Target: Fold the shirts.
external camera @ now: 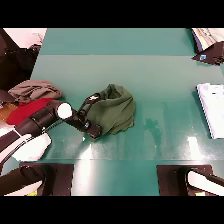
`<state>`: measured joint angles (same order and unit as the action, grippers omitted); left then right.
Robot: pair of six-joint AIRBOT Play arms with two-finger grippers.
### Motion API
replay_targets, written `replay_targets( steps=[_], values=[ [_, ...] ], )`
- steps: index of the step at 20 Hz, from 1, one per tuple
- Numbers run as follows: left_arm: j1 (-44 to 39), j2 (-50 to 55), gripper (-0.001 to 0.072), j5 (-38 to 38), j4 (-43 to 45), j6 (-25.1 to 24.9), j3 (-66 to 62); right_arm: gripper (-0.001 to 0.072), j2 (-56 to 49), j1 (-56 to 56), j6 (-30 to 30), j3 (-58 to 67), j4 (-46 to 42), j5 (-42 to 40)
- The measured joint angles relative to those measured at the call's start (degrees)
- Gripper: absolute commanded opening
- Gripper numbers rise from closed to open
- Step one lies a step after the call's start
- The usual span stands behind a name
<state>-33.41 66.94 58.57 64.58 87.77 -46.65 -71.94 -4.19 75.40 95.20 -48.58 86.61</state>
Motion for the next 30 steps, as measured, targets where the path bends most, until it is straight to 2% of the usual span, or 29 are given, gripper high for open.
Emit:
replay_targets(
  steps=[1,2,6,11,12,13,14,17,22,26,30],
  values=[
    [-0.46,0.02,0.0073,-0.74,1.4,1.33,0.13,0.0023,-0.07,0.0,0.0,0.0,0.02,0.15],
    [-0.83,0.0,0.0027,-1.4,2.38,2.27,0.24,0.0022,-0.11,0.0,0.0,0.0,0.04,0.17],
    [-1.25,-0.07,0.0025,-1.33,6.32,3.98,-2.29,0.0023,-0.22,0.0,0.0,0.0,0.04,0.81],
    [2.51,-3.61,0.0026,7.23,13.6,3.37,-19.47,0.0036,-0.2,1.38,0.0,-1.97,0.33,2.29],
    [3.69,-4.76,0.0026,8.87,14.97,2.95,-23.74,0.018,-0.22,2.14,0.0,-3.56,0.5,2.27],
    [4.83,-5.9,0.0026,10.05,16.06,2.71,-27.71,0.0429,-0.2,3.23,0.0,-5.84,0.59,1.97],
    [5.75,-6.78,0.0026,11.23,16.7,2.43,-30.93,0.054,-0.22,4.44,0.0,-8.5,0.7,1.16],
    [7.41,-8.48,0.0026,13.9,18.38,2.1,-37.59,0.0539,-0.22,9.75,0.0,-18.99,0.9,-4.35],
    [8.26,-9.05,0.0026,16.98,19.19,1.92,-39.98,0.0539,-2.95,22.21,-0.5,-33.92,2.03,-18.6],
    [8.39,-9.16,0.0026,19.26,19.41,1.86,-37.62,0.0539,-8.92,29.09,-3.76,-36.33,8.68,-27.1],
    [8.37,-9.2,0.0026,21.35,19.43,1.84,-35.63,0.0539,-14.64,30.75,-5.22,-32.39,13.6,-32.11]
  ],
)
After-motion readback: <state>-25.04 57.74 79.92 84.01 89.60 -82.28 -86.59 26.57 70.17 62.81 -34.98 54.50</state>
